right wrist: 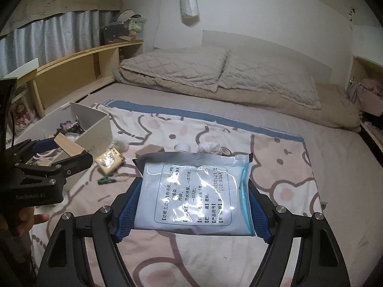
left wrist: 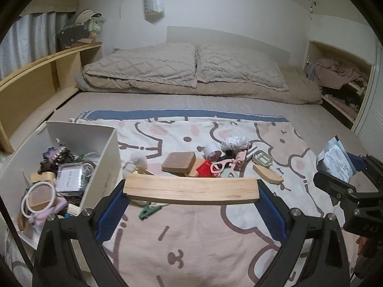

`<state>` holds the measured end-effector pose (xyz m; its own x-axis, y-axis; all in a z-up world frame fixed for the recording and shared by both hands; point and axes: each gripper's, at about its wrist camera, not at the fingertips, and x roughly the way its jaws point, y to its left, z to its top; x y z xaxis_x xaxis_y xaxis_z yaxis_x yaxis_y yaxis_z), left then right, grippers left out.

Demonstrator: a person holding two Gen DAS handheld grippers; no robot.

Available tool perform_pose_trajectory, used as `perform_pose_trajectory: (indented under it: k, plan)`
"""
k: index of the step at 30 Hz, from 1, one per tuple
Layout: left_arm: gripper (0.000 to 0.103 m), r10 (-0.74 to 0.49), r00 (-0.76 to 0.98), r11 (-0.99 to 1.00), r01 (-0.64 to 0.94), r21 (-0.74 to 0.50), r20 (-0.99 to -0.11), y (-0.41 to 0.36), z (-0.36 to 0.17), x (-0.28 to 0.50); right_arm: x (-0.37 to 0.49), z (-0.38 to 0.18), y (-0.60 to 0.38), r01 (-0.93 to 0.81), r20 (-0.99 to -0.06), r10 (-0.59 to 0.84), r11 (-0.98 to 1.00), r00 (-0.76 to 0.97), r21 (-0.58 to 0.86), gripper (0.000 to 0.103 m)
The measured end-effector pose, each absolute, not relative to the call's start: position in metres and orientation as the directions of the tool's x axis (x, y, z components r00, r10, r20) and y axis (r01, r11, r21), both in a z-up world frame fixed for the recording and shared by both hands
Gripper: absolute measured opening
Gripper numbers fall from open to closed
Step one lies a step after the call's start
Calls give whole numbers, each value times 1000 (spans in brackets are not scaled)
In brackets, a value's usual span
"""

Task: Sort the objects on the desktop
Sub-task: 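Carry the plastic bag with the right gripper while the left carries the stick toward the box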

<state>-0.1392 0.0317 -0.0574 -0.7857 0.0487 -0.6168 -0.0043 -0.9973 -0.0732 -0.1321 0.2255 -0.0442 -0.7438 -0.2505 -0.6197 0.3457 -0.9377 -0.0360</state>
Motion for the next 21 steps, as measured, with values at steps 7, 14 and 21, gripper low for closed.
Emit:
perform_pose_trajectory:
  k: [7, 14, 21]
  plan:
    - [100, 25, -803, -996, 27, -79, -596, 7, -33, -123, -122, -25, 213, 358, -620, -280, -934, -733, -1, 81]
    - [100, -33, -832, -997, 69, -45, -554, -25, -6, -108, -110, 0, 191, 380, -587, -301, -925, -752, -12, 81]
    - [100, -88, -847, -994, 108, -8, -524, -56, 15, -101, -102, 26, 159, 415, -535, -327, -908, -779, -49, 81]
